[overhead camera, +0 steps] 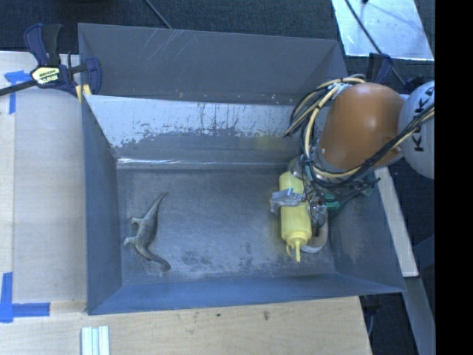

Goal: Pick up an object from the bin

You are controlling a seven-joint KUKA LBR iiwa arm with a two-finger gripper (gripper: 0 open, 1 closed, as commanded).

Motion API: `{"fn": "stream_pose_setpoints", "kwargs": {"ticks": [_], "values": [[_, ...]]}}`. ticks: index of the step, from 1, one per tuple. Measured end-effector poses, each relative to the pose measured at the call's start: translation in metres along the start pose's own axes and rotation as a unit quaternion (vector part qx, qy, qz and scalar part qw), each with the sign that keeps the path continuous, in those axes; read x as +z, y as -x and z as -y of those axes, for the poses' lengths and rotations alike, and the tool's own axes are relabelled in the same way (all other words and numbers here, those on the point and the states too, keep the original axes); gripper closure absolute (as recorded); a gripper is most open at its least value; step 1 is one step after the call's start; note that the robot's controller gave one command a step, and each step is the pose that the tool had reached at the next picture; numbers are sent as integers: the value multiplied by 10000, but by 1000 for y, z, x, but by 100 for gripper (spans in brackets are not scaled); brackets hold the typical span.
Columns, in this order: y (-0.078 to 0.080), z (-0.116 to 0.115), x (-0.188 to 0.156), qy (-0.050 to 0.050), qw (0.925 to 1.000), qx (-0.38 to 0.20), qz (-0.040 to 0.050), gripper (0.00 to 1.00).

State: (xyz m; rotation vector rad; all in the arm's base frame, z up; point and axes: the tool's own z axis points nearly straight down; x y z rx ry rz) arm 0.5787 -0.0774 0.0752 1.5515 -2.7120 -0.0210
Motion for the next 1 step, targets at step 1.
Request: {"fn": "stream_pose_setpoints", "kwargs": {"ticks": [1], "values": [[1,0,-9,-45,10000,3,30,100]]}}
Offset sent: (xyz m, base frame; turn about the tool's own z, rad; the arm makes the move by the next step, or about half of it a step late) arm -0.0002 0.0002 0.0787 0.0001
